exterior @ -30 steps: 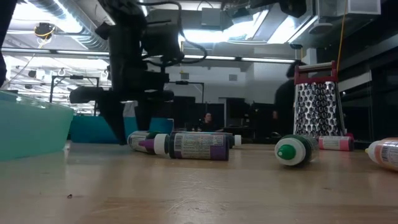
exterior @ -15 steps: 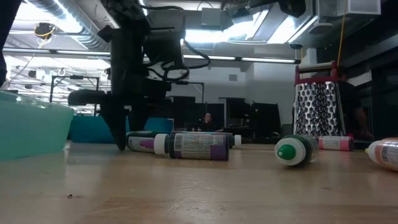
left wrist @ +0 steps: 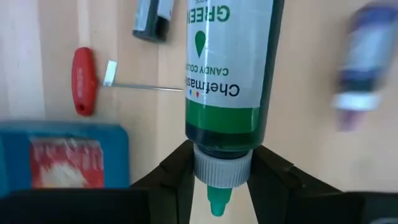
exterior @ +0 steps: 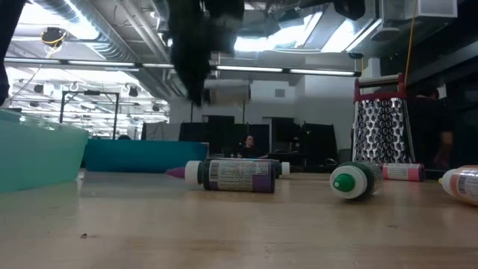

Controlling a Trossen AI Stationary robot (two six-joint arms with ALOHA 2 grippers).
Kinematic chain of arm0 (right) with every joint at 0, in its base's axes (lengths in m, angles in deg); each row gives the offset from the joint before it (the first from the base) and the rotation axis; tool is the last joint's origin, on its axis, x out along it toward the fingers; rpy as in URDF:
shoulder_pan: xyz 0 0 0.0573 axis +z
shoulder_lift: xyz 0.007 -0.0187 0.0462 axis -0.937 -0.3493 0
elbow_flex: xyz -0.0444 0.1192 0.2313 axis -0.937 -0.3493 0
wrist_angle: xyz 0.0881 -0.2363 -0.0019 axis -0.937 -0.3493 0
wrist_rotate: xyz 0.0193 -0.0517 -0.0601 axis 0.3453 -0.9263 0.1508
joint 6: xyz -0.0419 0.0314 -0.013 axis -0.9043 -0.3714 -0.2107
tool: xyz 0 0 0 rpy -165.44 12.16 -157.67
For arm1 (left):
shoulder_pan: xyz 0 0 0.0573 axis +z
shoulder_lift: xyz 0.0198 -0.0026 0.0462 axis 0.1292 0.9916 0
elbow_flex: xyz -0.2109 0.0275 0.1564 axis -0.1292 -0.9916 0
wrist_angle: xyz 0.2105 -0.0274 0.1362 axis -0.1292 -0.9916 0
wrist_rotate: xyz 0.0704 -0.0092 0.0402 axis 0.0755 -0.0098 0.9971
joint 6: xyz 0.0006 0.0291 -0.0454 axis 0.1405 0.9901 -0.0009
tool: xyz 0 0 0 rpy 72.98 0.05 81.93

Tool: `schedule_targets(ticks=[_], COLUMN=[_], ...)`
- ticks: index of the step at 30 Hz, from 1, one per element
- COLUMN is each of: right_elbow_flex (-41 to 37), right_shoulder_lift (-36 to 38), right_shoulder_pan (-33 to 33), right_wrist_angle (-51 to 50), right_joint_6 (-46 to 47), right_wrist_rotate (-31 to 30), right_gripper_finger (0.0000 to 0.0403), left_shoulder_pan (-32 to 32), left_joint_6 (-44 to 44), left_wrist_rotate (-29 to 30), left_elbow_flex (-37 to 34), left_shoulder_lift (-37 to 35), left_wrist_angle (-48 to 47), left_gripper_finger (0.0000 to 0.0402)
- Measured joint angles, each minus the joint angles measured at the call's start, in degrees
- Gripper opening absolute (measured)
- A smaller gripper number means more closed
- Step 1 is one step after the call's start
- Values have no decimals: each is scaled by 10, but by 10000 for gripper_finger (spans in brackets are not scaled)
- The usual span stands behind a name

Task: Pick & Place Food Item
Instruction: Put the left green food coloring bottle into the green bin

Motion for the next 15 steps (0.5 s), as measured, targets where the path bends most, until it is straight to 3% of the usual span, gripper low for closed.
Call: schedule_targets(ticks=[6, 10, 15], right_elbow_flex=[0, 0, 0], right_shoulder_lift=[0, 0, 0], right_shoulder_pan=[-2, -5, -13], right_wrist_angle=[5, 7, 8], right_joint_6=[-30, -50, -54], right_wrist_rotate=[0, -2, 0], right_gripper_finger=[180, 180, 180], left_shoulder_pan=[9, -7, -76], left_joint_6=[-122, -209, -351], left_wrist_rotate=[-75, -47, 3], left_elbow_flex=[24, 3, -62], left_shoulder_lift=[-133, -244, -351], left_wrist_angle=[13, 1, -134], left_gripper_finger=[113, 113, 113])
